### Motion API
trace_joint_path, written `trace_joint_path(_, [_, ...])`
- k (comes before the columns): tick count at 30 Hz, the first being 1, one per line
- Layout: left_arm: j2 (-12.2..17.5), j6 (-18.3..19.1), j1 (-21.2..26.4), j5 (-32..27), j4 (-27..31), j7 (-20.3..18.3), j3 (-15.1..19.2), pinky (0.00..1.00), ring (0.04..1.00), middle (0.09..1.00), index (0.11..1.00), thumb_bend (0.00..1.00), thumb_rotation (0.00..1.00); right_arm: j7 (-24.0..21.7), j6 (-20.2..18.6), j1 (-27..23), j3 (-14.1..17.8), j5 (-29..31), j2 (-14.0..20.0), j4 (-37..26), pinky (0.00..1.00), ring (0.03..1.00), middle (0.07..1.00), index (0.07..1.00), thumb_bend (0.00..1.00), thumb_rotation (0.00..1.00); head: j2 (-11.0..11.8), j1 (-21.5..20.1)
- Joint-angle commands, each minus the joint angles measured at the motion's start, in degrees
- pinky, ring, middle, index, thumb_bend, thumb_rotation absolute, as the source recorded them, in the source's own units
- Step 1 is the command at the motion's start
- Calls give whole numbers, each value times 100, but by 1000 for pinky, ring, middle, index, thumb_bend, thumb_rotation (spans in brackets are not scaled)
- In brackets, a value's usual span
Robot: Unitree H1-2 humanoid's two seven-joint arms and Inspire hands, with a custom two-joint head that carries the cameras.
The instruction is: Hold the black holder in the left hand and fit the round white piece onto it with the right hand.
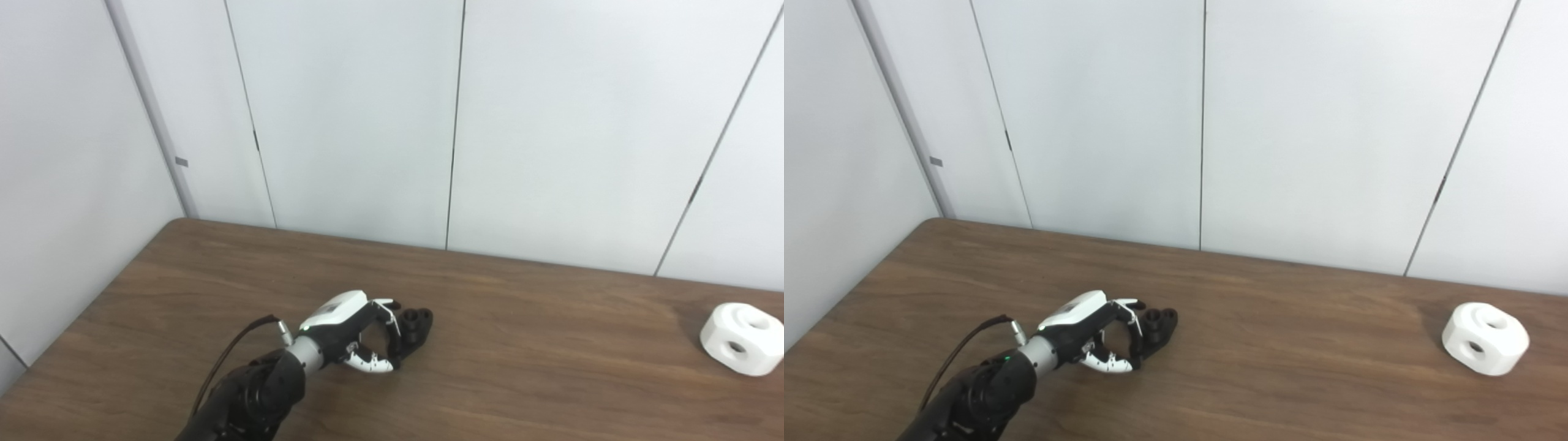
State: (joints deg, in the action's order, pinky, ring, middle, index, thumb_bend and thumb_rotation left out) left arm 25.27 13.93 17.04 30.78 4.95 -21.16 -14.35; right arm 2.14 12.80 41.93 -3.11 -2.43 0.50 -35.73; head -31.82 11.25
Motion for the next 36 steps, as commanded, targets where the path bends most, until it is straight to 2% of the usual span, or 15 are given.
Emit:
trace_joint_path(1, [155,-69,150,20,96,-11,63,953,907,917,481,515,42,-3,208,-140,-41,24,-99,-78,597,740,732,739,293,562,-8,9])
trace_joint_path(7, [206,11,193,-18,58,-100,76,1000,946,934,480,515,42,5,209,-141,-44,-17,-114,-73,593,739,732,740,310,580,-12,-22])
trace_joint_path(17, [108,502,113,-431,389,-167,526,1000,985,906,480,512,40,10,258,-159,-55,-1,-111,-49,578,737,732,737,324,585,45,-27])
trace_joint_path(21, [-1,947,31,-761,665,-211,799,879,960,906,483,515,44,18,201,-152,-44,-20,-114,-76,578,739,736,735,320,597,56,-4])
trace_joint_path(24, [20,1194,-16,-787,873,-203,856,851,930,870,487,518,51,14,157,-151,-46,39,-106,-87,613,748,739,740,327,600,67,16])
trace_joint_path(25, [24,1212,-36,-794,918,-170,870,908,924,833,488,518,51,14,155,-154,-43,38,-104,-83,625,752,740,740,333,602,67,16])
trace_joint_path(26, [15,1235,-56,-783,955,-131,886,921,924,825,488,518,51,14,167,-158,-38,19,-102,-76,629,752,741,741,331,604,67,16])
trace_joint_path(30, [-160,1298,-123,-166,1076,7,956,988,917,893,492,519,58,19,206,-180,-25,-2,-99,-40,616,751,741,740,307,598,80,22])
trace_joint_path(31, [-219,1298,-136,15,1086,42,969,996,911,899,566,755,41,20,192,-192,-25,-5,-102,-40,611,748,740,739,307,598,76,49])
trace_joint_path(32, [-307,1298,-152,187,1101,49,1010,998,911,907,612,841,46,20,185,-200,-26,-5,-105,-40,615,750,740,739,311,601,76,49])
trace_joint_path(33, [-460,1298,-174,412,1114,16,1090,989,916,913,652,890,62,21,170,-213,-29,-3,-109,-40,619,752,740,739,308,601,81,55])
trace_joint_path(34, [-650,1298,-200,693,1120,-26,1179,872,923,917,699,926,81,21,157,-226,-32,-3,-114,-38,622,753,741,740,306,600,87,54])
trace_joint_path(35, [-793,1298,-215,900,1122,-78,1255,827,933,928,728,940,97,22,151,-237,-35,-5,-119,-34,623,753,741,740,304,599,92,47])
trace_joint_path(36, [-1103,1299,-258,1243,1094,-111,1397,804,938,934,743,947,106,25,139,-245,-35,-20,-126,-35,623,753,741,740,302,598,92,41])
